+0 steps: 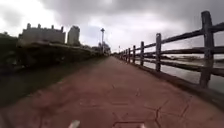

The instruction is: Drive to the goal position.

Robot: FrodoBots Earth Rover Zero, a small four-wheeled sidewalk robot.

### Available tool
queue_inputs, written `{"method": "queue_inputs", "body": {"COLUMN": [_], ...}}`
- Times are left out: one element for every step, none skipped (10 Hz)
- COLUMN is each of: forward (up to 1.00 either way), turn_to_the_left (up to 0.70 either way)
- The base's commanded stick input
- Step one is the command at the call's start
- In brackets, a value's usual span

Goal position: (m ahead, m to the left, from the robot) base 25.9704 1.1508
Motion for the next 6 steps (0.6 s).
{"method": "queue_inputs", "body": {"forward": [0.7,0.7,0.7,0.7,0.7,0.7], "turn_to_the_left": [0.0,0.0,0.0,0.0,0.0,0.0]}}
